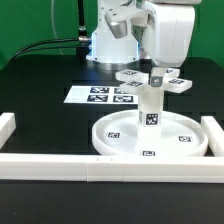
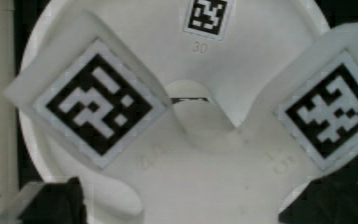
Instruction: Assemble round table
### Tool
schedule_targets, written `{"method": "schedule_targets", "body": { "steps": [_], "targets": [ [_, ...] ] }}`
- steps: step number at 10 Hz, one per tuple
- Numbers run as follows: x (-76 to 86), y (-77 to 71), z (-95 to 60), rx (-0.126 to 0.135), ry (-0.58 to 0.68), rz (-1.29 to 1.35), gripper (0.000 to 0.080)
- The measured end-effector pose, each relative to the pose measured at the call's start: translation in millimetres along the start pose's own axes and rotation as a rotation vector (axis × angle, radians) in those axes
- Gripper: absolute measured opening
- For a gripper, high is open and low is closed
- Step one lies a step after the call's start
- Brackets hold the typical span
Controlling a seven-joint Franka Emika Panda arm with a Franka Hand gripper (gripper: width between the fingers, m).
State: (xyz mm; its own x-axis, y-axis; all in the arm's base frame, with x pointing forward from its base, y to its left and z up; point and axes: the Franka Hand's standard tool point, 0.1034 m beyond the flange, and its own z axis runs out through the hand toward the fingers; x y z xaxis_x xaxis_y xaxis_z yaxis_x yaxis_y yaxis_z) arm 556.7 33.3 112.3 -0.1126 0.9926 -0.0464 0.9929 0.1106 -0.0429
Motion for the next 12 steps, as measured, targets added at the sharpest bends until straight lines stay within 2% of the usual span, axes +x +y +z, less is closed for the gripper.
{"method": "schedule_targets", "body": {
  "steps": [7,8,9,12],
  "targets": [
    [1.5,-4.3,13.5,0.023,-0.002,0.046,0.0649],
    [-0.5,-4.3,13.4,0.023,-0.002,0.050,0.0516],
    [-0.8,-4.3,13.4,0.023,-0.002,0.055,0.0450],
    [-1.3,-4.3,13.5,0.023,-0.002,0.095,0.0450]
  ]
}}
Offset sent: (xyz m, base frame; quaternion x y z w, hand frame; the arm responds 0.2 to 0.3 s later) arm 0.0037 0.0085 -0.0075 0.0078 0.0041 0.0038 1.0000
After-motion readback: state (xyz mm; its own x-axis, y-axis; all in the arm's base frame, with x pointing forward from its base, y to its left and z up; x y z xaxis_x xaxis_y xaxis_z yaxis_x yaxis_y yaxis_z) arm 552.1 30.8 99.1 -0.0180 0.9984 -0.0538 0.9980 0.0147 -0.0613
